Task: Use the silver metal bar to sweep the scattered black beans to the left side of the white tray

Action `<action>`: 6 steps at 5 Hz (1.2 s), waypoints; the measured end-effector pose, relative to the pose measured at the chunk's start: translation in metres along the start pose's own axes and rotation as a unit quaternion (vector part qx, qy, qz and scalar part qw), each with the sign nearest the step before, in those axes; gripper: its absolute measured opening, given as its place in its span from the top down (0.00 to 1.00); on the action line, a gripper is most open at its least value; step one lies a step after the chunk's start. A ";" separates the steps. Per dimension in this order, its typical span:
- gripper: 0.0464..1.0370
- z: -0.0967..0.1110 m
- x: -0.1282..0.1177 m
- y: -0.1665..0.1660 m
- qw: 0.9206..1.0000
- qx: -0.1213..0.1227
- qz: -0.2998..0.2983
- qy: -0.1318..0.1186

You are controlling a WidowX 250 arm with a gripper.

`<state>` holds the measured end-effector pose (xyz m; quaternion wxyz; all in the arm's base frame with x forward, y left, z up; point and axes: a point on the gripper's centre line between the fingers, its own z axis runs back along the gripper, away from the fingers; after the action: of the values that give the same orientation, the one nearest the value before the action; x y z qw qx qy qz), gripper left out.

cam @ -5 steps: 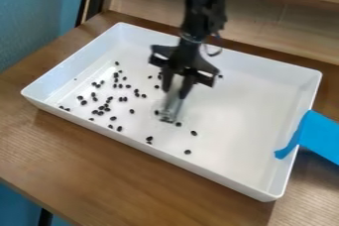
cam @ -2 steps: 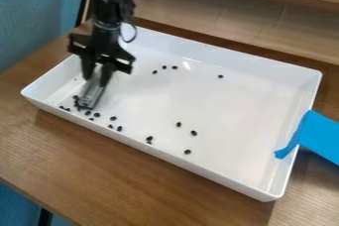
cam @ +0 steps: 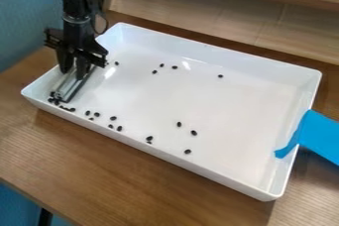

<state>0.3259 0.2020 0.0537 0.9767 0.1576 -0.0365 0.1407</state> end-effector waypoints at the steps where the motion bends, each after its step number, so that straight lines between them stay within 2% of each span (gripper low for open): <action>1: 0.70 0.028 -0.004 0.001 0.998 -0.058 0.001 0.002; 2: 0.70 0.077 -0.003 -0.018 0.993 -0.117 0.004 -0.001; 3: 0.70 0.115 -0.008 -0.061 0.991 -0.135 -0.013 -0.002; 4: 0.70 0.124 -0.021 -0.103 0.991 -0.133 -0.032 0.001; 5: 0.70 0.121 -0.042 -0.158 0.991 -0.117 -0.059 -0.003; 6: 0.70 0.127 -0.057 -0.203 0.993 -0.102 -0.057 -0.025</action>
<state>0.3259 -0.0383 0.1066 0.9929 0.0624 -0.0660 0.0766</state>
